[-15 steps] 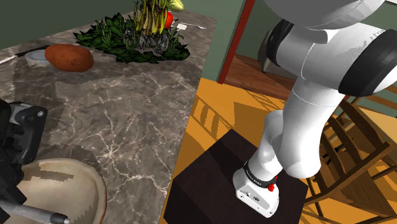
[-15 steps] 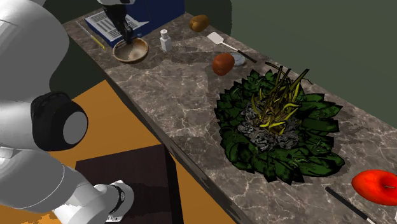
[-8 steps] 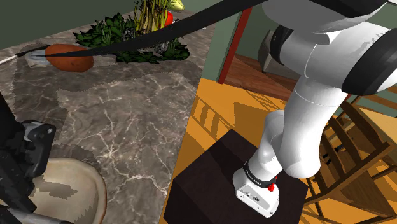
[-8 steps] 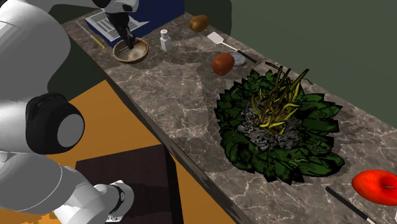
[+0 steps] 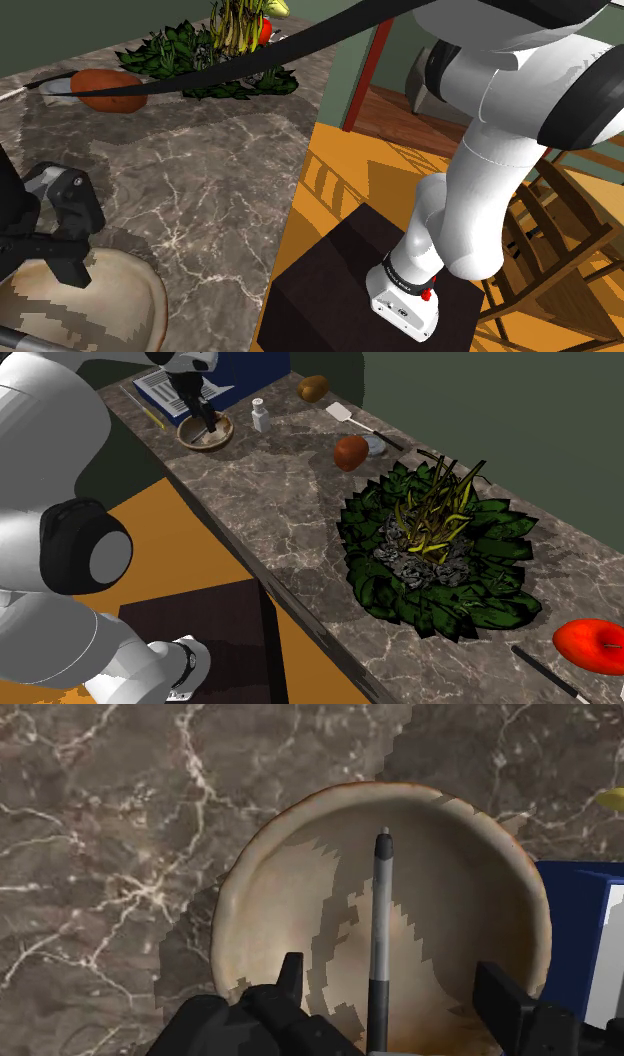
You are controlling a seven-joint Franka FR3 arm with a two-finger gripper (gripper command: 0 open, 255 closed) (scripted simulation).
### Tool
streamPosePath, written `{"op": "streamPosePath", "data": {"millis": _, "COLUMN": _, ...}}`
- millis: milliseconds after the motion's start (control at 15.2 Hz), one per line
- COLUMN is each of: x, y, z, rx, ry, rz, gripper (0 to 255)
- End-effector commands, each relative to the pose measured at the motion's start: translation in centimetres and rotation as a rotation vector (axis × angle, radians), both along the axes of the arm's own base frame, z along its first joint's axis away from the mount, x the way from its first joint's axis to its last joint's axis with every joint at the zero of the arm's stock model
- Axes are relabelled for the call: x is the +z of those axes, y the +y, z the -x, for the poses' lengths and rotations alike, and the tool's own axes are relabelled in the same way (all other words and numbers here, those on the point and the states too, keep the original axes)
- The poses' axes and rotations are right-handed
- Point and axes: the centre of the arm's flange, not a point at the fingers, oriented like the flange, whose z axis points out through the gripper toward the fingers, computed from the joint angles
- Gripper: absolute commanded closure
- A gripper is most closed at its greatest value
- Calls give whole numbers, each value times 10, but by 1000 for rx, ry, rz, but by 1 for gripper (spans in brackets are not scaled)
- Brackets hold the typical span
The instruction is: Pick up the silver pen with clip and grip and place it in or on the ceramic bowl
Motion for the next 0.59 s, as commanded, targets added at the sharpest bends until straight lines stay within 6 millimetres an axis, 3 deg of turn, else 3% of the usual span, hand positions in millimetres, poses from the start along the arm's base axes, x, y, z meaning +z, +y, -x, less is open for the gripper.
{"op": "streamPosePath", "data": {"millis": 0, "x": 0, "y": 0, "z": 0, "rx": 0, "ry": 0, "rz": 0, "gripper": 0}}
{"op": "streamPosePath", "data": {"millis": 132, "x": 0, "y": 0, "z": 0, "rx": 0, "ry": 0, "rz": 0, "gripper": 0}}
{"op": "streamPosePath", "data": {"millis": 396, "x": 50, "y": -3, "z": -2, "rx": 0, "ry": 0, "rz": 0, "gripper": 0}}
{"op": "streamPosePath", "data": {"millis": 528, "x": 50, "y": -3, "z": -2, "rx": 0, "ry": 0, "rz": 0, "gripper": 0}}
